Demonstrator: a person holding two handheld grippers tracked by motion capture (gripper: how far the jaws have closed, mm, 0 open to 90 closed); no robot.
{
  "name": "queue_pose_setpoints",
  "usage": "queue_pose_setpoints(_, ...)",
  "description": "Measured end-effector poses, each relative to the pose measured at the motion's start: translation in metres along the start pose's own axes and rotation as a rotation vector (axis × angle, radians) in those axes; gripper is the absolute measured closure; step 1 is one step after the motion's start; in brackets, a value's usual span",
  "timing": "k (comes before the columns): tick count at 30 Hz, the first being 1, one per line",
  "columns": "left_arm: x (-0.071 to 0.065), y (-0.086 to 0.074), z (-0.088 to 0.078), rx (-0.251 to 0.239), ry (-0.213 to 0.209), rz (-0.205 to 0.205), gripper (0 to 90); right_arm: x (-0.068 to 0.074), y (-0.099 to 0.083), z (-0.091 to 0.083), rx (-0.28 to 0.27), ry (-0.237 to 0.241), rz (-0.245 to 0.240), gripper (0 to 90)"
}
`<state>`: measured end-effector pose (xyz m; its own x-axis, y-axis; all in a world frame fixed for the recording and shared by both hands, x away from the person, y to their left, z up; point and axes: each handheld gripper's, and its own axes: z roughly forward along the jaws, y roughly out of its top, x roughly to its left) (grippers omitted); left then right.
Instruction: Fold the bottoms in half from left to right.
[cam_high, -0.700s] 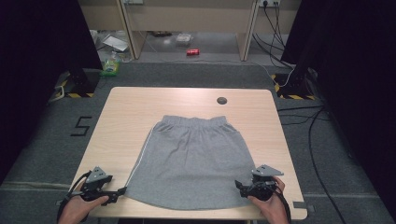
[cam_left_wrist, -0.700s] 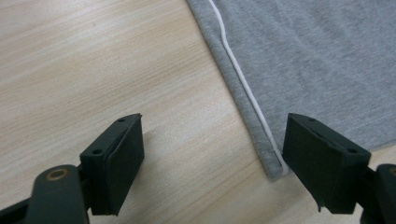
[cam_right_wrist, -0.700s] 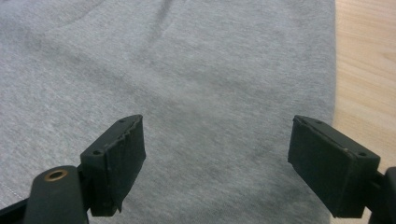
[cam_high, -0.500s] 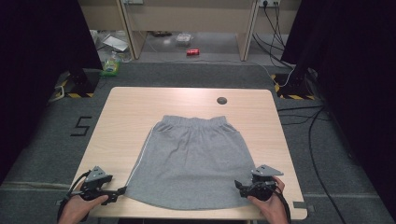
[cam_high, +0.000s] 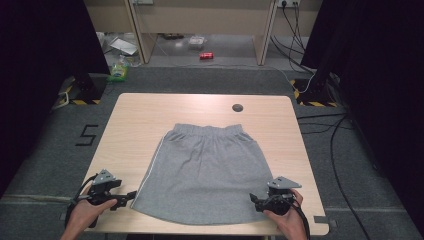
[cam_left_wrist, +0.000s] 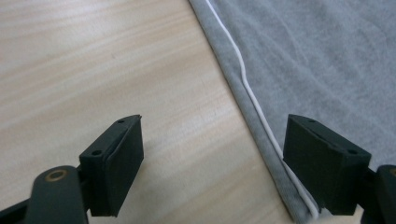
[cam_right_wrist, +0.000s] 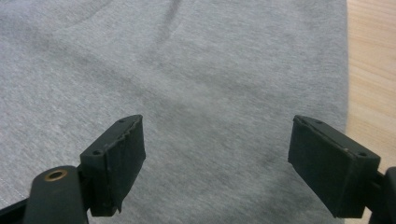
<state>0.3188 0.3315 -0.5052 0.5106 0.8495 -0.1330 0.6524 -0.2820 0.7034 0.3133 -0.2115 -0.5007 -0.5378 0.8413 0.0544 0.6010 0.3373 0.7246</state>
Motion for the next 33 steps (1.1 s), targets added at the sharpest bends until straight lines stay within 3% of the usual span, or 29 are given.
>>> queue_pose_setpoints(20, 0.017, 0.085, 0.046, -0.043, -0.036, -0.039, 20.5, 0.003, 0.001, 0.001, 0.002, 0.006, -0.004, 19.1)
queue_pose_setpoints(33, 0.027, 0.123, 0.078, -0.063, -0.052, -0.09, 28.8, 0.003, 0.001, 0.002, 0.0, 0.009, -0.004, 19.5)
